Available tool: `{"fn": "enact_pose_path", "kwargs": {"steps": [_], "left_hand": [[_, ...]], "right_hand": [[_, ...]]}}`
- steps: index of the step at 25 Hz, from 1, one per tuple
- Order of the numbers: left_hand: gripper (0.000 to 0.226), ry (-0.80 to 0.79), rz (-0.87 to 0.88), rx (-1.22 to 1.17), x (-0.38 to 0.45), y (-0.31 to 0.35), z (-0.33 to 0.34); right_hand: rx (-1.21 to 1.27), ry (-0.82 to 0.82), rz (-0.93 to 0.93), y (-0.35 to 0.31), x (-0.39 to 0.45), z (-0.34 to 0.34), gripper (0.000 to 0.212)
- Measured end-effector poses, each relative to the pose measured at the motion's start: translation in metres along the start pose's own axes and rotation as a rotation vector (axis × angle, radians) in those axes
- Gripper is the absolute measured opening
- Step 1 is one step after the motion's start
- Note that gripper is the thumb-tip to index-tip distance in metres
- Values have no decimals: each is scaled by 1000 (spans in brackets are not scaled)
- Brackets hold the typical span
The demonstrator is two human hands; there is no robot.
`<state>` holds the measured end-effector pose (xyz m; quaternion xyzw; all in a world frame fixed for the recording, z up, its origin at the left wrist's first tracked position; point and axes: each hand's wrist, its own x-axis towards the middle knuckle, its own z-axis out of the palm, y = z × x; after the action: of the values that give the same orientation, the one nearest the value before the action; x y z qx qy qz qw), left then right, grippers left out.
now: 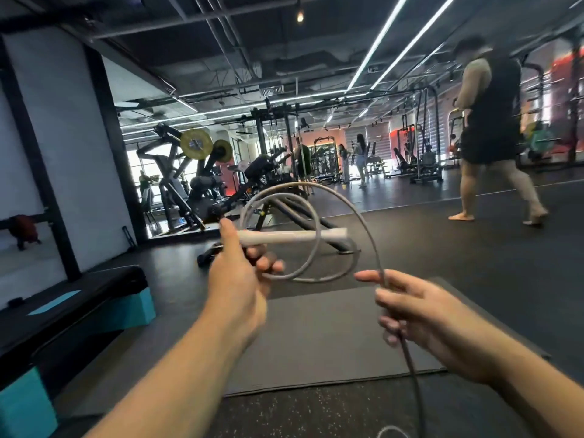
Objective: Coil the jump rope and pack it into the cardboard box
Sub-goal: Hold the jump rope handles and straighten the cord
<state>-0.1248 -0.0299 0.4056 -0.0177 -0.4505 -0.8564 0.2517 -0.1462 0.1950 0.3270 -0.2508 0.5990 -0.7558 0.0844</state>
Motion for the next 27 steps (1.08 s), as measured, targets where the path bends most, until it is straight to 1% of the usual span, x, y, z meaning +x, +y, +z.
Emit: {"fn": "enact_pose_path", "kwargs": {"steps": [2,4,5,7,9,11,12,13,15,16,18,19,21,22,23,24,25,26,27], "left_hand": [[44,55,-81,-108,-13,-21,22],[48,88,-157,-103,-29,-39,37],[51,91,-188,-81,-38,-46,42],[55,42,-203,-51,-53,-56,46],[54,-20,-186,-35,-63,-62,46],[50,-44,-178,-42,-65,-64,40],[50,-55,-169,-39,-64,-65,34],[55,-68,-157,-20,-61,-65,28],[69,-141,-170,14,-55,-63,14],[72,-185,-194,27,-53,-61,9],[82,-228,-203,98,-50,-57,1],[92,-254,-165,189,-48,-55,-3],[106,-354,-56,470,-45,-55,-10],[102,-381,-16,576,-43,-55,-11],[87,-376,5,621,-40,-56,-14],[64,-353,-1,617,-37,-56,-17],[45,-326,-38,596,-33,-57,-20],[32,-313,-93,570,-31,-59,-25],[27,-328,-139,569,-29,-61,-31]], "right_hand": [[16,-49,-106,8,4,31,56],[77,17,-209,9,10,54,67],[145,78,-243,7,11,62,65],[258,243,-268,1,13,72,47],[221,386,-251,-3,14,72,32],[166,436,-239,-8,13,64,34],[141,440,-236,-13,13,58,37],[126,431,-233,-18,13,53,38],[119,369,-218,-27,12,43,37],[116,338,-211,-30,11,40,36],[84,296,-209,-34,9,34,38],[39,278,-209,-36,8,32,39],[-94,256,-205,-41,6,31,40],[-155,249,-205,-42,6,30,40],[-202,243,-206,-44,5,29,40],[-236,236,-217,-46,5,27,40],[-267,228,-226,-49,4,26,40],[-303,217,-237,-51,3,24,40],[-348,204,-238,-53,2,23,40]]}}
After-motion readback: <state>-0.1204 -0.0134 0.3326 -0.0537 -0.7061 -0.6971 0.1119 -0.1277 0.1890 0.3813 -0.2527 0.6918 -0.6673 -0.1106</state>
